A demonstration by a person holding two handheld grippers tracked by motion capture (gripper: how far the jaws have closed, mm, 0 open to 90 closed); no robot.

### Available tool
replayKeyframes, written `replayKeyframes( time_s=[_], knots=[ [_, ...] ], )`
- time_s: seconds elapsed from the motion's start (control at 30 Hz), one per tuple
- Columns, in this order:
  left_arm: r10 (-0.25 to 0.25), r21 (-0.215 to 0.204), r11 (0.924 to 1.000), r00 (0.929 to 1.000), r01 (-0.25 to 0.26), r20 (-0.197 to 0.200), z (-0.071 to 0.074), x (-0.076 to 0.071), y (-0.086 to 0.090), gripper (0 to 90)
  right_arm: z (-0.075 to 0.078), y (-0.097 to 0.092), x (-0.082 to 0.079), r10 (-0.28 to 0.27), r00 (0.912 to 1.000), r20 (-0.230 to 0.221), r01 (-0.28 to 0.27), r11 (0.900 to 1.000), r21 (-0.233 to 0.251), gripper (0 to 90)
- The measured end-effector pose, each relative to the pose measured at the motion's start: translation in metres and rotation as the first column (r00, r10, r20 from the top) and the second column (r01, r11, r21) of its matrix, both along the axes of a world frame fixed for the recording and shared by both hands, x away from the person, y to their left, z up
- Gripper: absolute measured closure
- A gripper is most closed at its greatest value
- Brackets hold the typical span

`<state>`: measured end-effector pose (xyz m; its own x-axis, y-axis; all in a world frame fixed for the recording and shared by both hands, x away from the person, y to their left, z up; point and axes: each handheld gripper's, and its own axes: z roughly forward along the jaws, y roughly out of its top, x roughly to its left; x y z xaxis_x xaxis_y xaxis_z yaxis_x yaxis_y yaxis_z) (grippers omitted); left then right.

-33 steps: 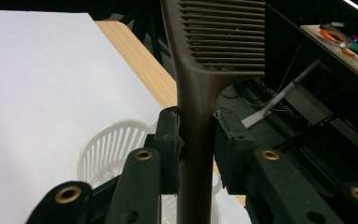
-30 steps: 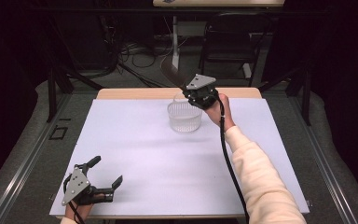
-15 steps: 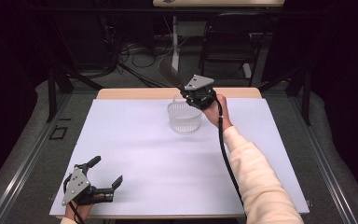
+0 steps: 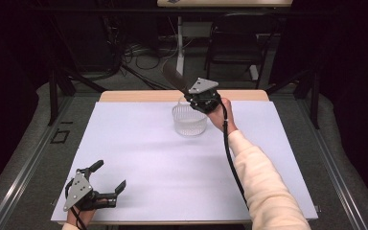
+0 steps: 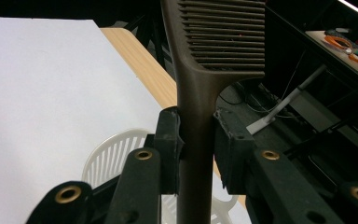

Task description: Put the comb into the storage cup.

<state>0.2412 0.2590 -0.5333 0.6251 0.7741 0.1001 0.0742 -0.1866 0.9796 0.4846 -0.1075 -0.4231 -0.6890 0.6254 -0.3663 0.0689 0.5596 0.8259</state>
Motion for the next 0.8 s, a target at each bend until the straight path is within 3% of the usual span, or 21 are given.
replayKeyframes(
  time_s=[0.8],
  knots=[
    [0.001, 0.001, 1.0, 1.0, -0.001, 0.0, 0.0, 0.0, 0.0, 0.2, -0.017, 0.004, 0.007, 0.03, 0.9994, -0.016, -0.03, 0.9992, -0.028, 72.2]
  ],
)
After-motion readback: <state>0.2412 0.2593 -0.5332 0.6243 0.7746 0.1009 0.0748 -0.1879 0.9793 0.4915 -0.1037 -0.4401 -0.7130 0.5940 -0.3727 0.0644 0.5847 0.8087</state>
